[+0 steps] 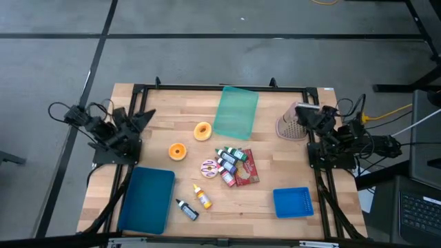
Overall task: Pick & Place Food Item
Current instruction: Put the top green food coloring into the green bin
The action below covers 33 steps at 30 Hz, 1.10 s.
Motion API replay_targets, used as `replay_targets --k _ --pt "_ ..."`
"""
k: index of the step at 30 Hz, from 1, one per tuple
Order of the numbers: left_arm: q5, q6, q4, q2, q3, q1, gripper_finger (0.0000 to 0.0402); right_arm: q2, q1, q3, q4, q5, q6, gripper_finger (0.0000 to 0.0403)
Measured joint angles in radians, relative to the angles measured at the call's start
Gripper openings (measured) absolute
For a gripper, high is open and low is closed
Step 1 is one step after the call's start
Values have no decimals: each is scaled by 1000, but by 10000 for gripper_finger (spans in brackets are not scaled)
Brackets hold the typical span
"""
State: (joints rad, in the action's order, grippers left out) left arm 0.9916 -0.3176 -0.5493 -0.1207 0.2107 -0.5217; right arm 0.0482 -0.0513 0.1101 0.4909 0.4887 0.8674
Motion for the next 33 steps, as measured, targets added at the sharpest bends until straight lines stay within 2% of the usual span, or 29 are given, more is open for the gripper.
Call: replay_targets --k 4,6,11,17,20,26,29,33 --pt "-29 182 25 -83 135 0 198 51 0 18 34 14 -91 261" --pt "-33 220 70 -120 195 0 198 82 0 38 41 14 -102 261" --pt "-33 158 280 -232 336 0 198 230 0 134 41 -18 -110 261" --pt "25 63 511 -420 497 0 198 518 0 346 28 -36 -289 261" --pt "64 27 617 -498 570 0 198 673 0 487 -75 -38 -356 261" --pt "84 -144 896 -600 675 16 198 926 28 786 -426 -36 -470 261" --pt "44 -263 1053 -644 705 41 198 1021 42 916 -563 -37 -486 261" --pt "-80 -376 1219 -721 725 100 198 1105 61 1043 -666 -76 -509 261"
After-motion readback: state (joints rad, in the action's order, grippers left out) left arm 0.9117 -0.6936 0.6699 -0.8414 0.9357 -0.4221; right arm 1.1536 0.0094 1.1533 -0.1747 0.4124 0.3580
